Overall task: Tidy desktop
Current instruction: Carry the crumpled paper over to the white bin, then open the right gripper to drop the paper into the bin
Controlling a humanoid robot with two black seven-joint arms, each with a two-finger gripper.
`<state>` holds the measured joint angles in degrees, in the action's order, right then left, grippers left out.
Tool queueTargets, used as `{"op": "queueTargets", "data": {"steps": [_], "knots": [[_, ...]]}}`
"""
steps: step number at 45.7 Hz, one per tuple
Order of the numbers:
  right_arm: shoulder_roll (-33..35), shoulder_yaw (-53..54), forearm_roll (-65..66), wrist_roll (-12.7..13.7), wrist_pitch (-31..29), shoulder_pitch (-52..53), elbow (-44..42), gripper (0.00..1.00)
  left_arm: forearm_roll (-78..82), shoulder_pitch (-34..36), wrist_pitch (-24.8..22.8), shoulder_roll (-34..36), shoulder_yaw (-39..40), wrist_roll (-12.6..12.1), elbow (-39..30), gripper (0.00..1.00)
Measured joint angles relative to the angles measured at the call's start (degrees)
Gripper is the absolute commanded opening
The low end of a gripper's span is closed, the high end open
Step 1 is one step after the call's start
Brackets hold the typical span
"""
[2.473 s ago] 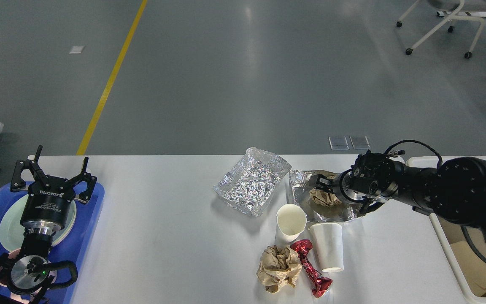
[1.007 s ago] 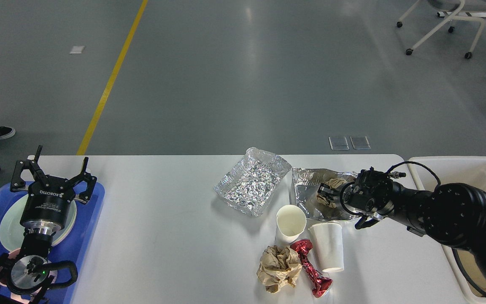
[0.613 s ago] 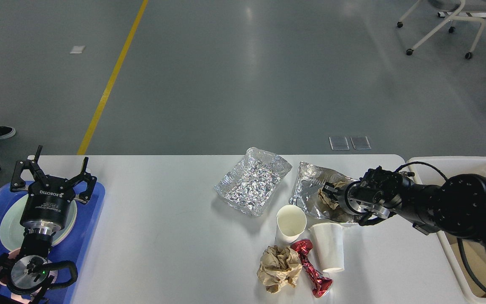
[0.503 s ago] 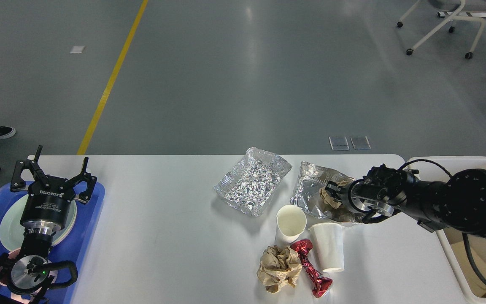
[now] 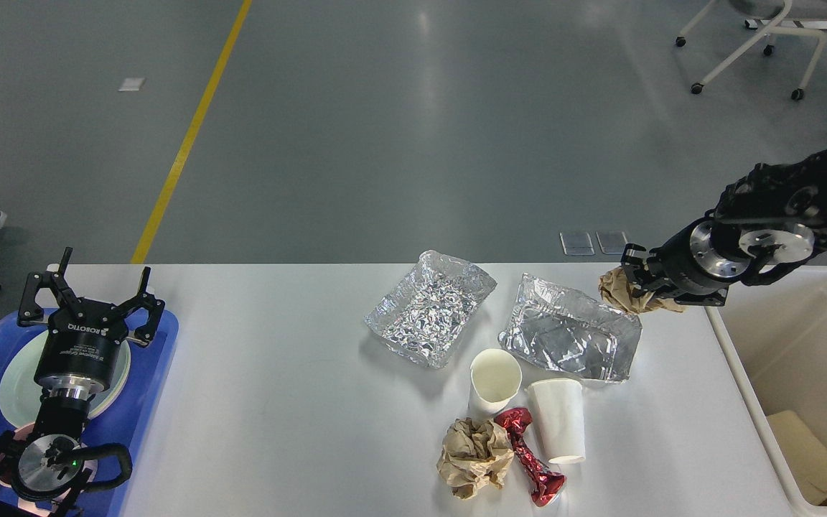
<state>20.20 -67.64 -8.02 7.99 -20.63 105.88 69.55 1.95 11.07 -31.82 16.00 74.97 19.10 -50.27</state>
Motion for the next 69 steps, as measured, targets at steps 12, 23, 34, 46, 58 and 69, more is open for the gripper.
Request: {"op": "queueTargets", "data": {"steps": [12,23,34,46,58,69], "knots": [[0.2,-4.7,6.7,-0.1,-10.2,20.1,13.5,0.0,0.0,0.0,0.0,0.0,0.0,0.0,0.0,0.96],[0.0,-5.5,10.8,0.1,-16.9,34.6,24.8,0.0,0.0,0.0,0.0,0.0,0.0,0.0,0.0,0.96],[0.7,-5.3,11.2,0.2,-19.4,36.0,26.1,0.0,0.1,0.0,0.0,0.0,0.0,0.0,0.0,0.96],[6.3,-10.1,10.4,0.2,-16.0,32.8,22.3,0.0,0.1,0.0,0.0,0.0,0.0,0.0,0.0,0.96],[20.7,-12.7,10.8,0.4,-13.7,15.7,5.5,0.0,0.1,0.0,0.0,0.0,0.0,0.1,0.0,0.96],[27.2,-3.1,10.4,0.5,-12.8,-6.8,-13.4,0.0,0.1,0.0,0.0,0.0,0.0,0.1,0.0,0.96]]}}
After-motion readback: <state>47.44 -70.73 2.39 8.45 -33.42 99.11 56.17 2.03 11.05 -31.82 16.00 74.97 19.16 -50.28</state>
